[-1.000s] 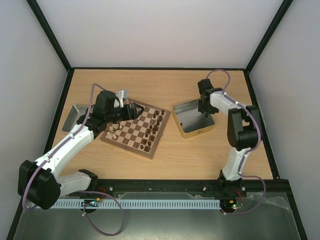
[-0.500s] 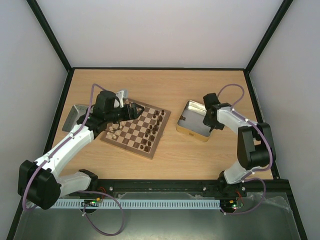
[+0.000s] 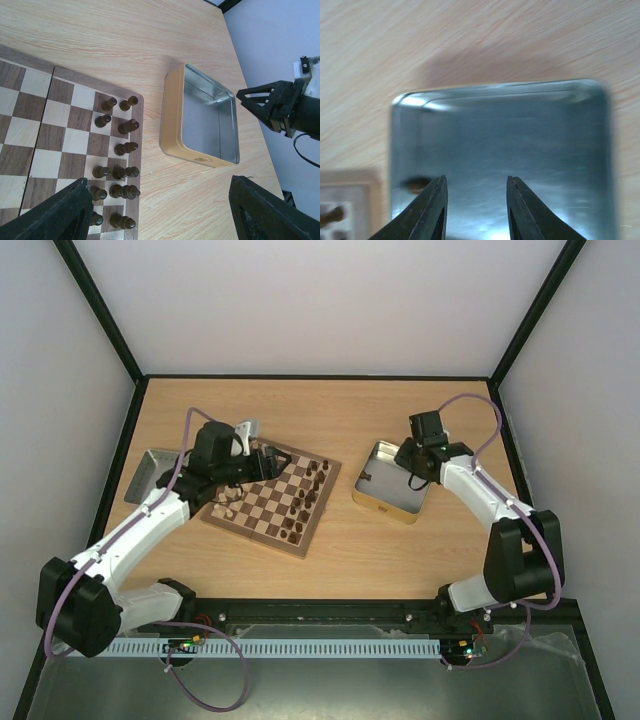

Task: Set up the chess pieces on the board
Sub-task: Adjust the storage box at the center of the board, then pick up the chess piece from the storage box.

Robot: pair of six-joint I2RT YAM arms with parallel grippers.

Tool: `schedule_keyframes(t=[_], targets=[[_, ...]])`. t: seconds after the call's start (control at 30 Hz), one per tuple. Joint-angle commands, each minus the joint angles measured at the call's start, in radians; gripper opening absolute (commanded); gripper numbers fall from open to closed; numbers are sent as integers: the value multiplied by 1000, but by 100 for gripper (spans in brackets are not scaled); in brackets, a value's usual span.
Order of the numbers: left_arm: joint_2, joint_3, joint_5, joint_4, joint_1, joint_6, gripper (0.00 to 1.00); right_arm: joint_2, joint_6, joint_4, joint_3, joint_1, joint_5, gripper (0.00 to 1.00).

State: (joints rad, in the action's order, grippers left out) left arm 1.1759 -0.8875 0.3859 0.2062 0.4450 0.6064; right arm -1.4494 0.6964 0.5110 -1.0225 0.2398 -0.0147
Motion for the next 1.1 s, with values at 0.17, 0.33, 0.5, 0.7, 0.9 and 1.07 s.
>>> schedule_keyframes(t=[0.17, 0.33, 0.5, 0.7, 0.9, 1.07], targets=[[32, -33, -13, -18, 17, 9, 76, -121, 506, -511, 157, 47, 348, 29], [38, -36, -25, -17, 24, 16, 76, -196, 700, -608, 171, 64, 331, 30], [37, -36, -34, -15, 26, 10, 76, -238, 844, -647, 220, 73, 319, 30], [41, -37, -35, -11, 26, -1, 76, -241, 946, -666, 255, 84, 297, 26], [41, -37, -38, -13, 26, -8, 76, -269, 979, -664, 239, 89, 319, 26], [36, -36, -45, -8, 26, -15, 76, -285, 1008, -653, 231, 99, 330, 26]])
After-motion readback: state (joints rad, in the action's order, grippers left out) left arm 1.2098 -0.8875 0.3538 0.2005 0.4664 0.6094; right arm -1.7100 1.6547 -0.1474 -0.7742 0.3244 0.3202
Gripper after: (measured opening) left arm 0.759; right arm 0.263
